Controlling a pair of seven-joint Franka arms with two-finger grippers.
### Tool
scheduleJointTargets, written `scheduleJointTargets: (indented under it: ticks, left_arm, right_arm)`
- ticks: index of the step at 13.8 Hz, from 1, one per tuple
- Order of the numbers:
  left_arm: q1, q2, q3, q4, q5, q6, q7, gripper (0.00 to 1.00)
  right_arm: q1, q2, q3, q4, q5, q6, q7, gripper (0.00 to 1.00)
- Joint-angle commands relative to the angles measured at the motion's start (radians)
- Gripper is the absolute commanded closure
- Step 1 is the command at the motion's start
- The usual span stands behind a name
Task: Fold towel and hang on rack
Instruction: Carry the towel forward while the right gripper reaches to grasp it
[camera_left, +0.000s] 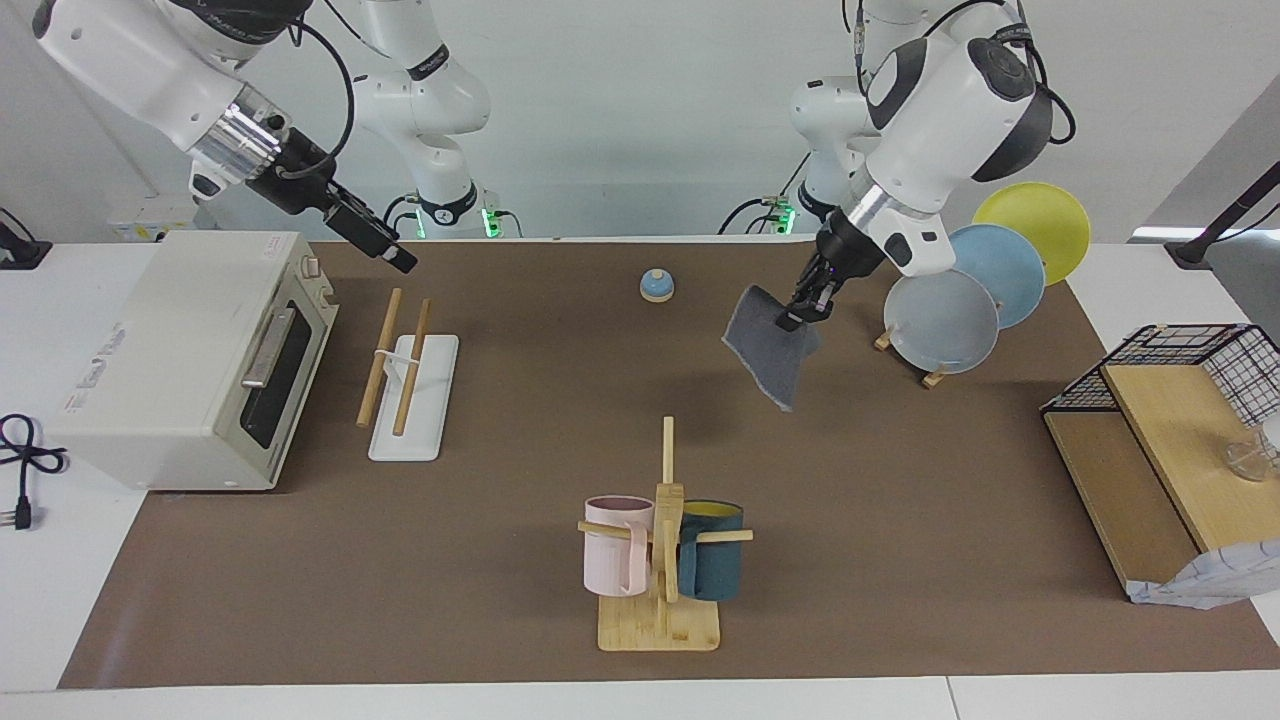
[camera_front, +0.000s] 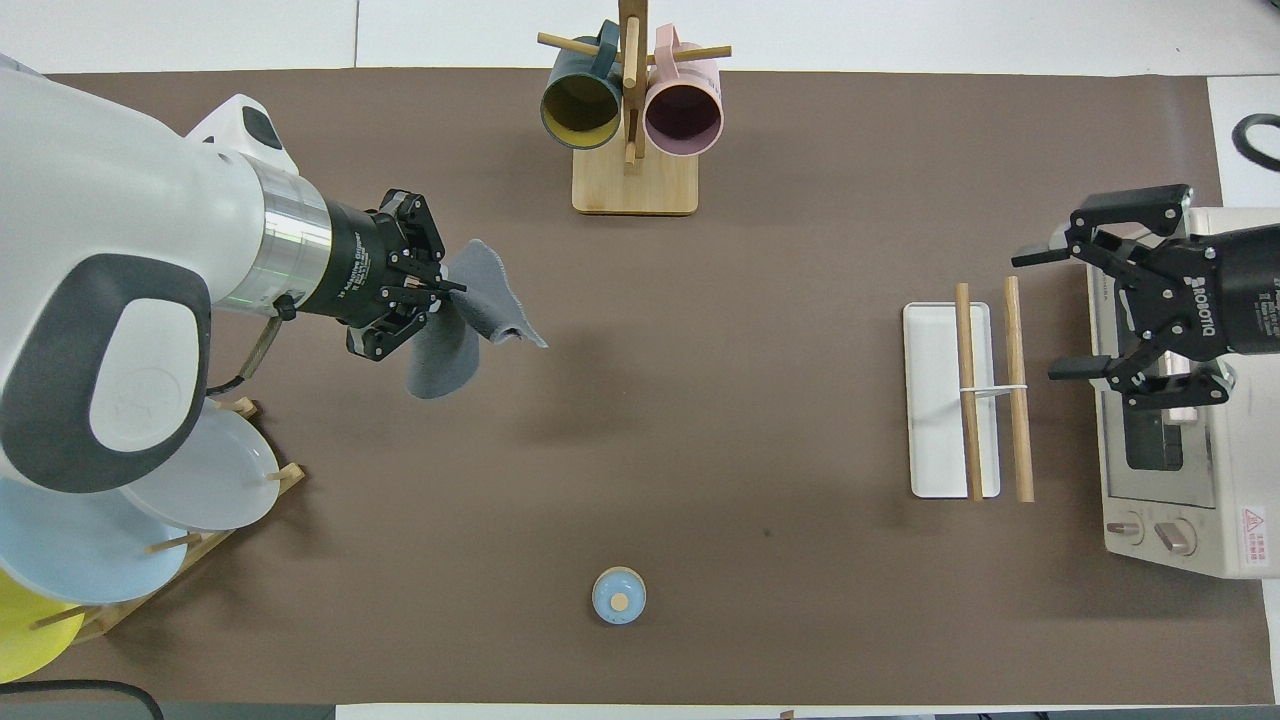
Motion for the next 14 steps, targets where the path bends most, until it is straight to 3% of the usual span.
scheduleJointTargets:
  ticks: [1,4,7,10,14]
  left_arm:
    - [0.003,-0.034,-0.043,-0.003,-0.066,0.051,-0.226,1.0]
    - [0.001,-0.047,-0.109,-0.011,-0.097,0.143,-0.478,1.0]
    - [-0.029,-0.059,-0.155,-0.04,-0.098,0.218,-0.621,1.0]
    - [-0.101,-0.109,-0.157,-0.151,-0.109,0.369,-0.714,1.0]
    - [-0.135,-0.149,-0.157,-0.228,-0.123,0.436,-0.777,1.0]
  right_arm:
    - [0.01,-0.045,0.005,-0.07,0.104,0.049,0.13,0.0]
    - [0.134,-0.107,0.017,-0.211,0.13,0.254,0.229,0.0]
    - [0.285,-0.095,0.019,-0.256,0.132,0.471,0.35,0.0]
    - [0.386,-0.075,0.019,-0.26,0.134,0.575,0.394,0.0]
    - [0.42,-0.042,0.019,-0.265,0.132,0.629,0.393,0.0]
